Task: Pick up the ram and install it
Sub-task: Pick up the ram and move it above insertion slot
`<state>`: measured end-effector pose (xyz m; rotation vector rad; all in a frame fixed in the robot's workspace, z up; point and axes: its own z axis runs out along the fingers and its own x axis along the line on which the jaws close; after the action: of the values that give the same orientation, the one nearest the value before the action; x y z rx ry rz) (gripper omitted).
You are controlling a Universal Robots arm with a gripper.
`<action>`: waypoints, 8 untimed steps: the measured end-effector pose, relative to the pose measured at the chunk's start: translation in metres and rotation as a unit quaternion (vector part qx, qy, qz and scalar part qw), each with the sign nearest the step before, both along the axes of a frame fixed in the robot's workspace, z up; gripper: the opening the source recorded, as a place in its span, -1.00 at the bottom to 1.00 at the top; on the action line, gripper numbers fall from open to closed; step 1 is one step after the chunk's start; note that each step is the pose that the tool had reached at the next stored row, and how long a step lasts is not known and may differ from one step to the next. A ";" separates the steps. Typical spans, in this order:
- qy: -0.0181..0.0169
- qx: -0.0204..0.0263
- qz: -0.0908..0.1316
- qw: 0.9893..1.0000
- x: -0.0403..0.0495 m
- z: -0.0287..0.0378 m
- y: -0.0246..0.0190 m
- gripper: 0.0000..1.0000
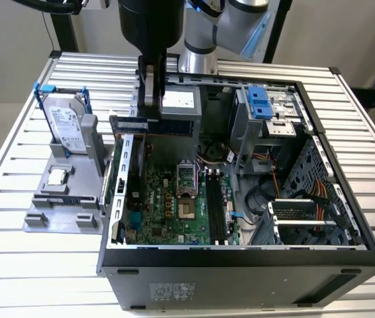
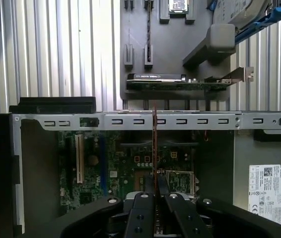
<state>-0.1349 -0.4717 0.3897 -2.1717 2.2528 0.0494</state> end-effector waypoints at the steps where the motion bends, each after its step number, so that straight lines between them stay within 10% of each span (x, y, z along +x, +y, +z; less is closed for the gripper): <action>1: 0.000 0.000 0.000 1.000 0.0007 0.0000 0.0001 -1.00; 8: 0.000 0.000 0.000 1.000 0.0068 0.0000 0.0002 -1.00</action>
<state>-0.1281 -0.4714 0.3897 -2.1718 2.2528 0.0494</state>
